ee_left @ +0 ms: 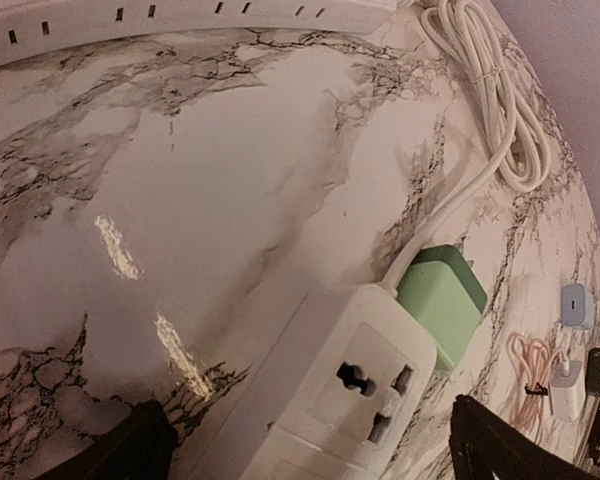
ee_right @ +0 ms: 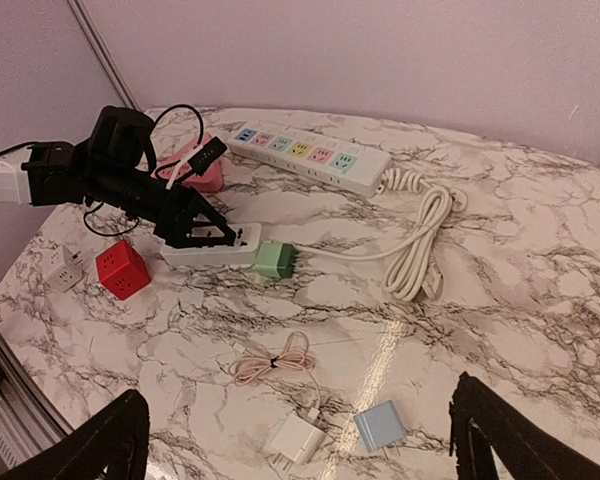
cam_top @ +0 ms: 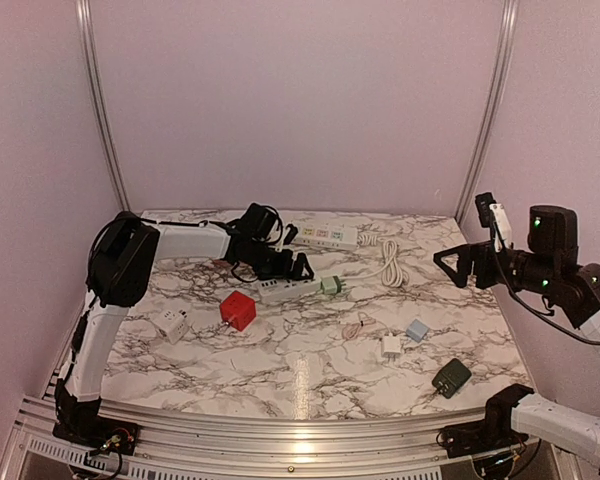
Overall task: Insert the plug
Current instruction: Move the socket to the center of the board.
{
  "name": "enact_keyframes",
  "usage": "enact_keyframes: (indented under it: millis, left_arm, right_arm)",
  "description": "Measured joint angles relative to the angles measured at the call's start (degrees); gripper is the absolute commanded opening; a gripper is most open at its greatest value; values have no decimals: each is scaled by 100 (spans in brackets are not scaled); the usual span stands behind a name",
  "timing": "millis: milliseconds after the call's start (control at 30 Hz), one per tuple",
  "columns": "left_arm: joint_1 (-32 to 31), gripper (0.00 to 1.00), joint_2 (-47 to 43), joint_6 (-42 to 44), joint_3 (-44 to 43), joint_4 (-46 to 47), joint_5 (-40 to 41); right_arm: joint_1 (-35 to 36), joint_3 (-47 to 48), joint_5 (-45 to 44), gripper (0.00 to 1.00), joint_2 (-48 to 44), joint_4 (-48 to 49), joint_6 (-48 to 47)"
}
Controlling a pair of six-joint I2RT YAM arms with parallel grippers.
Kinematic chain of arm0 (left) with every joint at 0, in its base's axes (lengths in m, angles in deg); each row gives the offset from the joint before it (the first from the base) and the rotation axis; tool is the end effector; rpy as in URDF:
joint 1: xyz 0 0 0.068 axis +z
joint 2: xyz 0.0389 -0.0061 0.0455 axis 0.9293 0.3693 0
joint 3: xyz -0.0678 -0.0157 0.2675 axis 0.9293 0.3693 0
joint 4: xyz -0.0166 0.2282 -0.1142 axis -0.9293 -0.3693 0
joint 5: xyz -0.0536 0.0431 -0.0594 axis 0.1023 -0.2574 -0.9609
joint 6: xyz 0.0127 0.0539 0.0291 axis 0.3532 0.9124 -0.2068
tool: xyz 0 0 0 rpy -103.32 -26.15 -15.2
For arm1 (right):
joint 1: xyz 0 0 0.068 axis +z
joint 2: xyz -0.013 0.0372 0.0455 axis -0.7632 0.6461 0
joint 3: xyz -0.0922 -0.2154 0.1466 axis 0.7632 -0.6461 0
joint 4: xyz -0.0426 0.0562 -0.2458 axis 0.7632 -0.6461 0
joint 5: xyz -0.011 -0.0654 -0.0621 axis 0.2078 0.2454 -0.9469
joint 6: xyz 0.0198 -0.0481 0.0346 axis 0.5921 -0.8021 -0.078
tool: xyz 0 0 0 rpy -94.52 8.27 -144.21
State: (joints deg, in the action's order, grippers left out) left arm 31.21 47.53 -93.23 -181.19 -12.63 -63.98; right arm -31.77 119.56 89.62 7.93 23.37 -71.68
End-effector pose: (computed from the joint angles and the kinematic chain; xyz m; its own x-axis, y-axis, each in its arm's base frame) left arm 0.4118 -0.3342 0.1424 -0.7685 0.2009 -0.6075 0.5587 0.6734 -0.4842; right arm 0.1383 0.0568 0.3413 -0.4890 -0.0097 -0.8722 -0.4347 0.8696 0.2340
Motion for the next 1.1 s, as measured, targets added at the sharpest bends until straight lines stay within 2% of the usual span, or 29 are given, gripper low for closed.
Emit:
enact_keyframes:
  millis: [633,1100]
  left_arm:
    - [-245,99,-131,1165,-90,-914,74]
    - [-350,96,-131,1462,-153,-1156,507]
  right_arm:
    - [0,-219,28,99,-81,79,46]
    - [0,-232,39,99,-173,81,101]
